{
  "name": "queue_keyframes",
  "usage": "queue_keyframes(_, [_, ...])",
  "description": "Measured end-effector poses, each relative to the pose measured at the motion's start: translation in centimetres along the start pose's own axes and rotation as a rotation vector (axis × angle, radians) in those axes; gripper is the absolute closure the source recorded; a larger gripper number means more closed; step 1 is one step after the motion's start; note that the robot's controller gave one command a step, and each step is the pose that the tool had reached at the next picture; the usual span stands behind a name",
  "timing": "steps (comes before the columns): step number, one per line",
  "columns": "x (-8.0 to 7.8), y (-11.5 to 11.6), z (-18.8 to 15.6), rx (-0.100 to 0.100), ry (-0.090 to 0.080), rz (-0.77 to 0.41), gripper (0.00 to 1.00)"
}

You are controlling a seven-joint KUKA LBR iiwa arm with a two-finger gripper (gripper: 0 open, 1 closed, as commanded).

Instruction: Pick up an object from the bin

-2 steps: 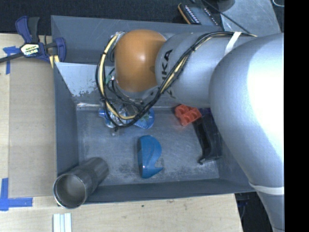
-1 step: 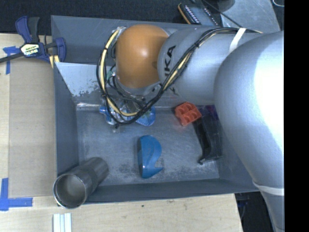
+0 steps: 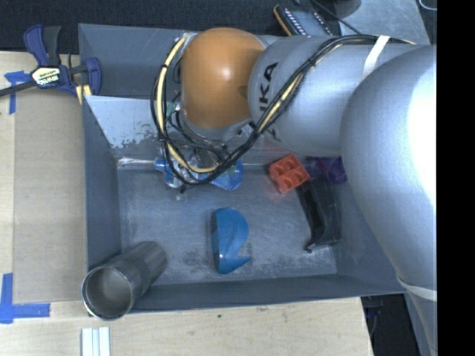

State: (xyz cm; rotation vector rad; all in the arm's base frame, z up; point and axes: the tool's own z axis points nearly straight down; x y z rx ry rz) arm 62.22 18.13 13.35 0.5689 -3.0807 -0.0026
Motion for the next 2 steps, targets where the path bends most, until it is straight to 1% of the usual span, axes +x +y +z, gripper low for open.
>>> queue_keyframes(2, [-0.1,0.0,-4.4,0.001,-0.005,0.000,1.00])
